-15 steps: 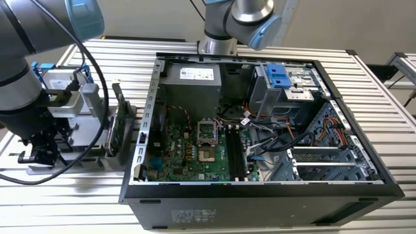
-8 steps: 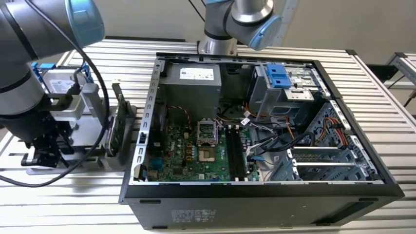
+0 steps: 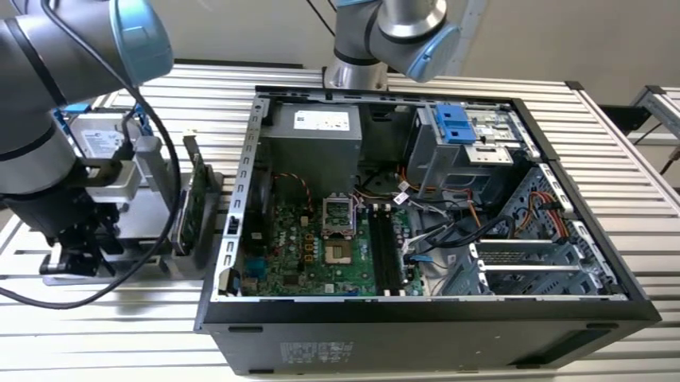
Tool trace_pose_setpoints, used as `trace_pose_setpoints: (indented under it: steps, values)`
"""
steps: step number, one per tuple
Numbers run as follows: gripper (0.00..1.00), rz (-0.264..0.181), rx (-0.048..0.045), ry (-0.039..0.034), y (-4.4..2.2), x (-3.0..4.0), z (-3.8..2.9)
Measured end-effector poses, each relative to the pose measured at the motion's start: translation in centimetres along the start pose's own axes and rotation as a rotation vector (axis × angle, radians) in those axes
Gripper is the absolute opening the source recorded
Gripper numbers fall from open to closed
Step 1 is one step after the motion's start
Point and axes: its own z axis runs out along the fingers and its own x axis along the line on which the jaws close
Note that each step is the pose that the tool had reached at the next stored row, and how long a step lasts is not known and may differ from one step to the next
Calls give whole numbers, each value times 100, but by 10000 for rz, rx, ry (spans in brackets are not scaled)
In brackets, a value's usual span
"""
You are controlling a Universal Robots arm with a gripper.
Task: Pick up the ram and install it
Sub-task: 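Pick up the ram and move it above insertion slot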
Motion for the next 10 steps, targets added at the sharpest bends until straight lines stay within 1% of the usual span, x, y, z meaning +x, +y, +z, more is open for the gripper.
trace_pose_setpoints:
  steps: [6,10]
  values:
    - [100,0,0,2,-6,-8,35]
    - [100,0,0,1,-7,-8,40]
